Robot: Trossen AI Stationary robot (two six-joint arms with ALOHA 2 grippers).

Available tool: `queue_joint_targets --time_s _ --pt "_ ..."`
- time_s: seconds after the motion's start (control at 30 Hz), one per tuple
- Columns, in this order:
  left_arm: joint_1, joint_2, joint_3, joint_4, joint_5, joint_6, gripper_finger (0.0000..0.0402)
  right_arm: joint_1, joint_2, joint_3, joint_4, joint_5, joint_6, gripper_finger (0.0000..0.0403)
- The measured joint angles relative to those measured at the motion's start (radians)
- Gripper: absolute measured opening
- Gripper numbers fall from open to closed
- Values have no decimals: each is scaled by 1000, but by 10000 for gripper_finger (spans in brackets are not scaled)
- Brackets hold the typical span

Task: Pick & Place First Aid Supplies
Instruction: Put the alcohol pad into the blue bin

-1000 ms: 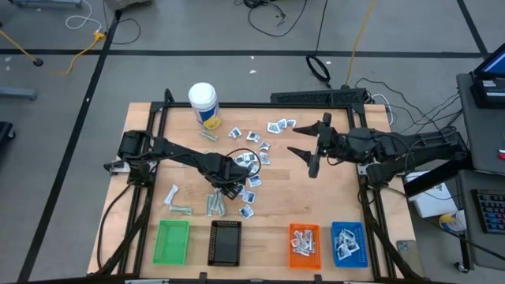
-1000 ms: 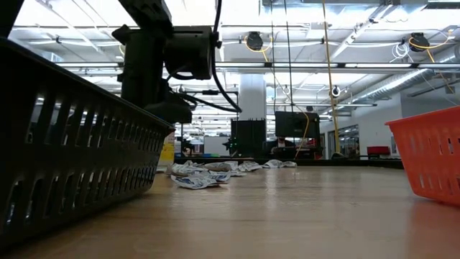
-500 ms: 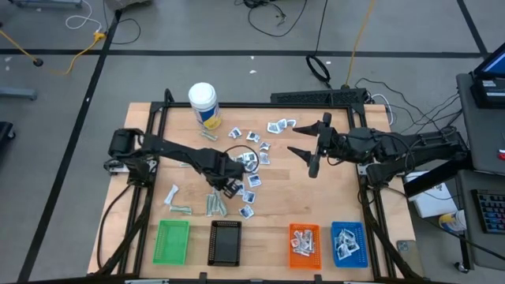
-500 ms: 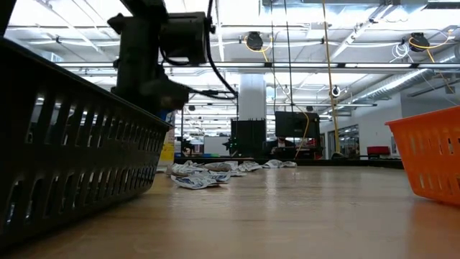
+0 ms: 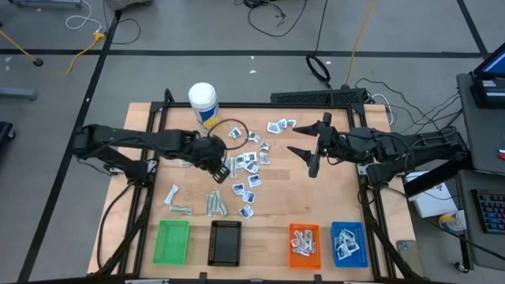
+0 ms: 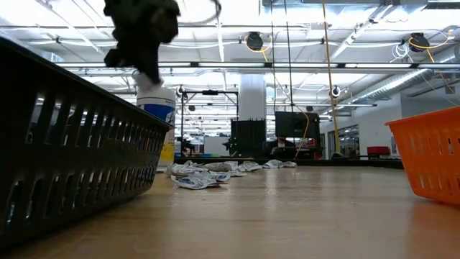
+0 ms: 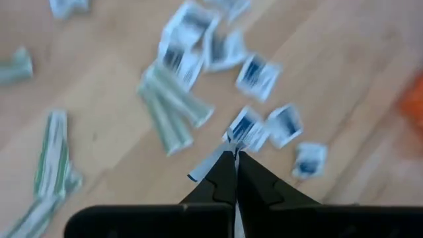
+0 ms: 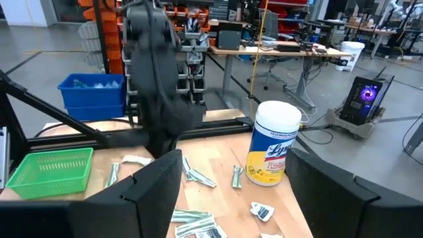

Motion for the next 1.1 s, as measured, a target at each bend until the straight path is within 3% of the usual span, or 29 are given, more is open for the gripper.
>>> queue_joint_targets --time_s 0.3,0.5,0.8,1.1 --pt "-7 -124 2 269 -72 187 1 0 0 0 0 0 31 263" --pt "-7 -140 2 488 -25 338 1 0 0 0 0 -12 88 263" --pt "-5 -135 2 811 53 465 0 -27 47 0 47 -215 172 263" --pt "-8 -136 2 892 60 442 0 -54 169 0 246 -282 151 263"
